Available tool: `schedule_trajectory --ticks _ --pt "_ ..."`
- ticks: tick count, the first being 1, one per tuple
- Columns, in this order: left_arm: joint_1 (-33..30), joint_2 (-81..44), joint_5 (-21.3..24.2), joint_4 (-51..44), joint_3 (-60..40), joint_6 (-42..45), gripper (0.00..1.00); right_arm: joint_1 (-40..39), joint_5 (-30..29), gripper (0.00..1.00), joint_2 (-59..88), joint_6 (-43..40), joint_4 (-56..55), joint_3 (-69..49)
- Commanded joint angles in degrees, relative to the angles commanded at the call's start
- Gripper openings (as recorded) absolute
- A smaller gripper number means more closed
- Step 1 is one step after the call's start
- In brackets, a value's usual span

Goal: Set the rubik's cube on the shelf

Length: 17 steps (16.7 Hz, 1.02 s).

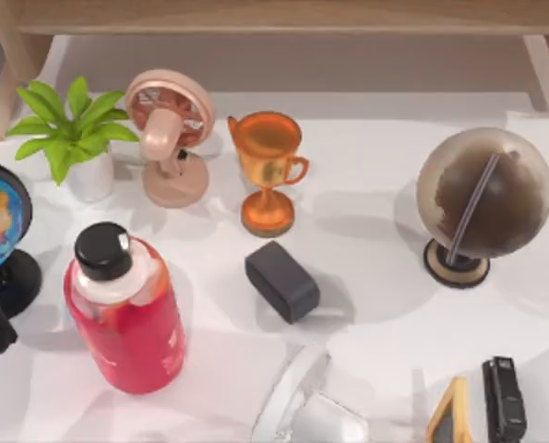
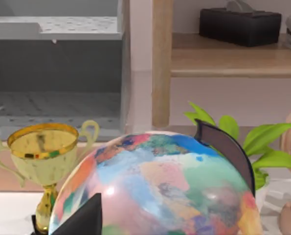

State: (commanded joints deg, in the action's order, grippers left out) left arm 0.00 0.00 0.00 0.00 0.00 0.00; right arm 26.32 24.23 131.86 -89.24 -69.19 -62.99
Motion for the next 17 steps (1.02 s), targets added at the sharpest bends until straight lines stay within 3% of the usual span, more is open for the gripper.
schedule_trajectory --ticks 12,17 --pt "0.00 0.00 0.00 0.00 0.00 0.00 1.00 -1.36 -1.40 1.00 2.98 -0.04 3.63 -6.58" --pt "0.00 0.00 0.00 0.00 0.00 0.00 1.00 -1.36 -1.40 0.62 2.98 -0.04 3.63 -6.58"
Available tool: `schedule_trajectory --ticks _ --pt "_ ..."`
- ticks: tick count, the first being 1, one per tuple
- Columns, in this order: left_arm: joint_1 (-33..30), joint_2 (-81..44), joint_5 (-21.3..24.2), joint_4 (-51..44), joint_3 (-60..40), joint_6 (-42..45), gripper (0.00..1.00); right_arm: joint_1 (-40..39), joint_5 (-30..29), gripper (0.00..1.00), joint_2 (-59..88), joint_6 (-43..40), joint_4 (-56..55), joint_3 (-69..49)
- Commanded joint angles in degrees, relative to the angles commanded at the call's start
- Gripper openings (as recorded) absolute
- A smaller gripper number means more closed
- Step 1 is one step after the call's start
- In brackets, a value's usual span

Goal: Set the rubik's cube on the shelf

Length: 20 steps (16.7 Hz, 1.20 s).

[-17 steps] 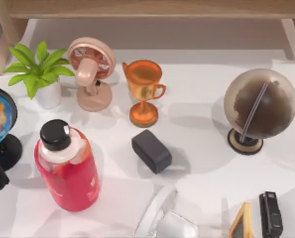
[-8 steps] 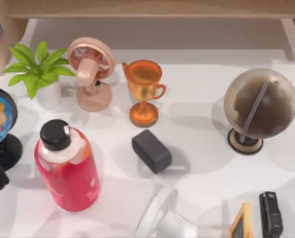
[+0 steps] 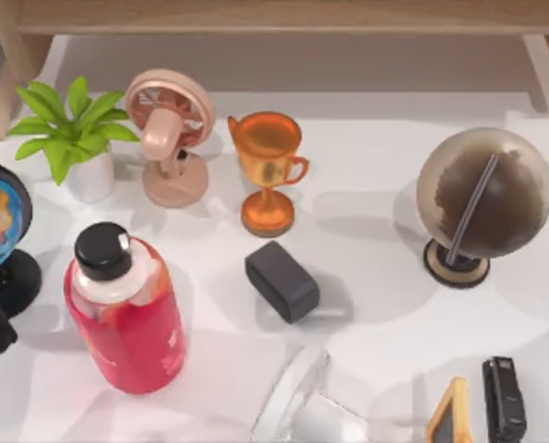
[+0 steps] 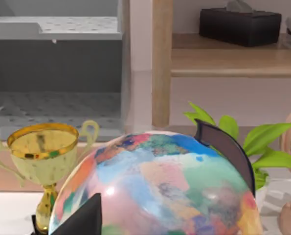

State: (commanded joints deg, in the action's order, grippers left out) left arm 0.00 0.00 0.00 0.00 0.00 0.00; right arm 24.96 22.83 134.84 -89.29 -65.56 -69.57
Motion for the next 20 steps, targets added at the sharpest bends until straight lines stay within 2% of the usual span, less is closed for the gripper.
schedule_trajectory --ticks 8,20 --pt "0.00 0.00 0.00 0.00 0.00 0.00 1.00 0.00 0.00 0.02 0.00 0.00 0.00 0.00" --pt "0.00 0.00 0.00 0.00 0.00 0.00 1.00 0.84 0.45 0.00 -1.22 0.17 -1.26 2.37"
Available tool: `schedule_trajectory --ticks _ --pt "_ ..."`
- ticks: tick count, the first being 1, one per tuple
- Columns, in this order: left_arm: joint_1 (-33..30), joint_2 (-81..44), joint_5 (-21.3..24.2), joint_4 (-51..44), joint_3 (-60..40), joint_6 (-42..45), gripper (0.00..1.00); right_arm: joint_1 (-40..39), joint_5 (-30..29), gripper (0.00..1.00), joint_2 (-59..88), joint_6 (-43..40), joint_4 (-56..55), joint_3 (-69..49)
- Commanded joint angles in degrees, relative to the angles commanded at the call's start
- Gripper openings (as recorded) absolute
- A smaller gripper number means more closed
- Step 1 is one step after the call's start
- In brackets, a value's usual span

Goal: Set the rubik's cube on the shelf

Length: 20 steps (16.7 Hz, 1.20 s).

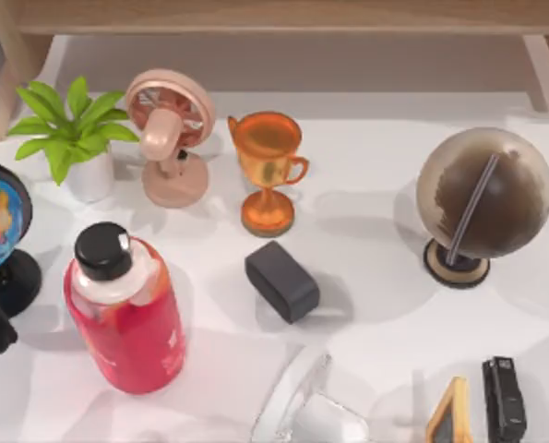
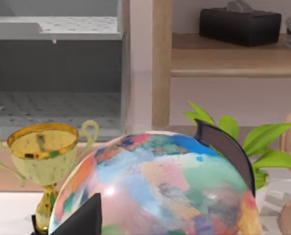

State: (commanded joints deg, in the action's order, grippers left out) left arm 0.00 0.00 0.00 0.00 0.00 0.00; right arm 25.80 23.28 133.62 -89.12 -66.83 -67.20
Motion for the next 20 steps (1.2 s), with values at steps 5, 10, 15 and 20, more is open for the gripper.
schedule_trajectory --ticks 5,10,15,20 --pt "0.00 0.00 0.00 0.00 0.00 0.00 1.00 2.35 2.58 0.00 -4.48 0.15 -5.62 10.83" --pt "0.00 0.00 0.00 0.00 0.00 0.00 1.00 3.14 3.40 0.00 -5.79 0.04 -7.52 13.60" --pt "0.00 0.00 0.00 0.00 0.00 0.00 1.00 4.32 4.43 0.00 -7.01 0.07 -9.50 16.76" --pt "0.00 0.00 0.00 0.00 0.00 0.00 1.00 7.41 7.74 0.00 -10.54 0.15 -14.61 25.55"
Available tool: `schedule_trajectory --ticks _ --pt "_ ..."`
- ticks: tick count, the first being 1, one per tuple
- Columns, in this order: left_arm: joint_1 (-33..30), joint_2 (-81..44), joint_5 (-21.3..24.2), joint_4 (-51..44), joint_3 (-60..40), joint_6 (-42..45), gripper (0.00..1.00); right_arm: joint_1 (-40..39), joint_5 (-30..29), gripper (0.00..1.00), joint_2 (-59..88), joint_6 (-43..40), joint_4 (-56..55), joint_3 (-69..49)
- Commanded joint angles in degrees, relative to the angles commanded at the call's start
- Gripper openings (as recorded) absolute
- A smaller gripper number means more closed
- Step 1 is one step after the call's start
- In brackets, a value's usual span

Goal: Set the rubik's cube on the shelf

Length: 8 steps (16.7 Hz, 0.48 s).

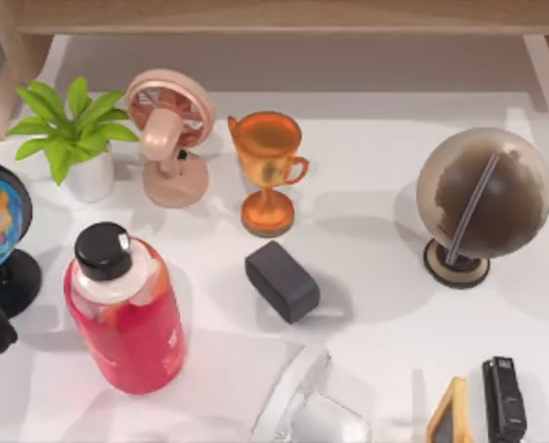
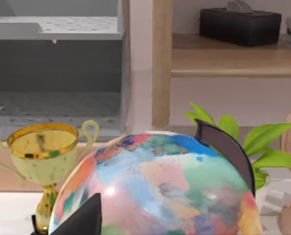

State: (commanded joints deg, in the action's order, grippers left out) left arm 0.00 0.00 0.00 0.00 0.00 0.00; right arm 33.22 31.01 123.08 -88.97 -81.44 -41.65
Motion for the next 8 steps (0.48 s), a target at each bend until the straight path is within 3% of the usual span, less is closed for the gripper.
schedule_trajectory --ticks 8 --pt "0.00 0.00 0.00 0.00 0.00 0.00 1.00 1.12 1.02 0.00 -0.90 -0.02 -1.69 2.36"
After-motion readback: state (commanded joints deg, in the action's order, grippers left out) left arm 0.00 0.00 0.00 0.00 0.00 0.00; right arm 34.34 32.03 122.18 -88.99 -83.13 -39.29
